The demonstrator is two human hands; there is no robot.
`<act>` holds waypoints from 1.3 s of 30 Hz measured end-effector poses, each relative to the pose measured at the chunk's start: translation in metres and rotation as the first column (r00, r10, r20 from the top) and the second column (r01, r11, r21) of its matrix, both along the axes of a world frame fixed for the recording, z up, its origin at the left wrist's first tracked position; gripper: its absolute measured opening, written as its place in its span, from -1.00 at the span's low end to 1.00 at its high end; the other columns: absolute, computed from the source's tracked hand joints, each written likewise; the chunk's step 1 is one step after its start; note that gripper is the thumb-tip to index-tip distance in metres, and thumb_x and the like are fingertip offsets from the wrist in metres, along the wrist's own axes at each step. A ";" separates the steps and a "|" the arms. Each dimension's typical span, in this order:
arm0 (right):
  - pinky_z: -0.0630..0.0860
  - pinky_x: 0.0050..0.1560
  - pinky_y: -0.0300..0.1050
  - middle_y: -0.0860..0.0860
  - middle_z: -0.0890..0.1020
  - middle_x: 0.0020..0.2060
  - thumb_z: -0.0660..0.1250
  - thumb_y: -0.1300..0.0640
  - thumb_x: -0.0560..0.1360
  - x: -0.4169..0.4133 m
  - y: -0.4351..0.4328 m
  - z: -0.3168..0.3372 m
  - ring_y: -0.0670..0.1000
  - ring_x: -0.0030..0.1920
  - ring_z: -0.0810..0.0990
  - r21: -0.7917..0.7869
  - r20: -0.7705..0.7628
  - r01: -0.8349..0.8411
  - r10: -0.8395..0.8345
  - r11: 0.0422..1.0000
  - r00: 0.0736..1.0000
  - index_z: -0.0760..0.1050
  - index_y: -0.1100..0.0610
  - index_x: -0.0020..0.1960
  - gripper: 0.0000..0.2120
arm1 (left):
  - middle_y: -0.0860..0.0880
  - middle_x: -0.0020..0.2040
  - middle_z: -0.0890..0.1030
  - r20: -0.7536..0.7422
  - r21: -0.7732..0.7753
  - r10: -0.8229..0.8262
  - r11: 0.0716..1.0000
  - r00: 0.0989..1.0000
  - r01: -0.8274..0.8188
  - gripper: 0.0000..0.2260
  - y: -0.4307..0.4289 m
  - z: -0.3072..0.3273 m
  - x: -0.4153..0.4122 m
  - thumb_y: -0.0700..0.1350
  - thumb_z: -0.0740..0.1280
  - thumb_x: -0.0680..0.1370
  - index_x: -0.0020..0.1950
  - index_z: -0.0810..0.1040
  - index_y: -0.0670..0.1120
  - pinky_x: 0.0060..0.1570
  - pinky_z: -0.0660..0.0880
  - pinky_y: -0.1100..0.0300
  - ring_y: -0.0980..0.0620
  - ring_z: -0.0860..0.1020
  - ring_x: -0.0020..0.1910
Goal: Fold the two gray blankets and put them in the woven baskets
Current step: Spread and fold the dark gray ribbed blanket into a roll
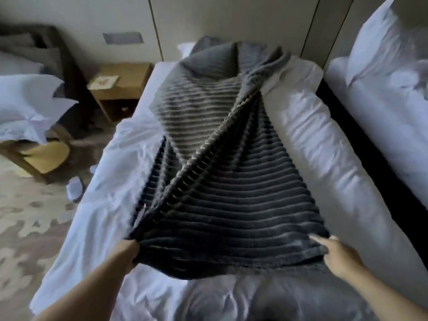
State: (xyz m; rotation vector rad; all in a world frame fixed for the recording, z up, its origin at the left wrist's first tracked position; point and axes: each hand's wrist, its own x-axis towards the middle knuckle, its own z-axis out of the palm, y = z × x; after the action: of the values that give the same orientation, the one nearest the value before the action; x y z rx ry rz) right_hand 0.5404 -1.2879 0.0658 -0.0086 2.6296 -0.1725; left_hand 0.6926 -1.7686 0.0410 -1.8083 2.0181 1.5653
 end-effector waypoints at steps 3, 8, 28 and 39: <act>0.47 0.02 -0.16 0.06 0.25 0.50 0.07 0.22 0.58 0.041 -0.009 -0.025 0.13 0.22 0.51 0.067 0.123 -0.120 0.112 0.990 0.986 0.33 -0.18 0.44 -0.50 | -0.18 -0.33 0.46 0.059 -0.019 -0.041 0.999 0.997 0.042 -0.68 0.039 0.004 0.031 -0.44 0.10 0.51 0.13 0.50 -0.17 -0.75 0.27 0.36 -0.08 0.40 -0.45; 0.39 -0.29 -0.19 0.04 0.51 0.30 0.07 0.18 0.57 0.079 0.001 -0.031 0.05 -0.15 0.55 0.108 0.097 -0.139 0.129 0.984 0.987 0.43 -0.13 0.37 -0.55 | -0.26 -0.34 0.56 0.171 -0.209 -0.228 0.942 0.959 0.261 -0.53 0.077 0.013 0.101 -0.31 0.16 0.39 0.26 0.54 -0.06 -0.57 0.47 0.16 -0.14 0.50 -0.50; 0.49 0.11 -0.05 0.26 0.47 0.32 0.15 0.15 0.57 0.214 0.146 -0.103 0.20 0.12 0.56 0.360 0.669 -0.606 0.256 0.710 0.698 0.43 0.28 0.36 -0.59 | -0.18 0.36 0.46 0.676 0.210 -0.541 0.792 0.500 0.574 -0.62 0.222 -0.098 0.316 -0.19 0.15 0.63 0.44 0.32 -0.25 0.08 0.42 0.18 -0.10 0.47 0.31; 0.30 -0.41 -0.22 0.04 0.49 -0.30 0.21 0.20 0.56 0.135 -0.039 -0.097 -0.03 -0.37 0.40 -0.122 0.635 -0.207 0.236 0.971 0.735 0.56 0.22 0.06 -0.82 | -0.20 0.09 0.63 0.493 0.094 -0.615 0.741 0.615 0.665 -0.76 0.171 -0.102 0.198 -0.16 0.16 0.56 0.09 0.57 -0.20 -0.05 0.45 0.13 -0.18 0.57 0.08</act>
State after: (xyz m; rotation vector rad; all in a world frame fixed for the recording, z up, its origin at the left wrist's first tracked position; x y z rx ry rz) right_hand 0.6750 -1.3271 -0.0315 -0.2376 1.9031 -0.1198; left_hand 0.8904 -1.5972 -0.0608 -1.0943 2.1228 0.7033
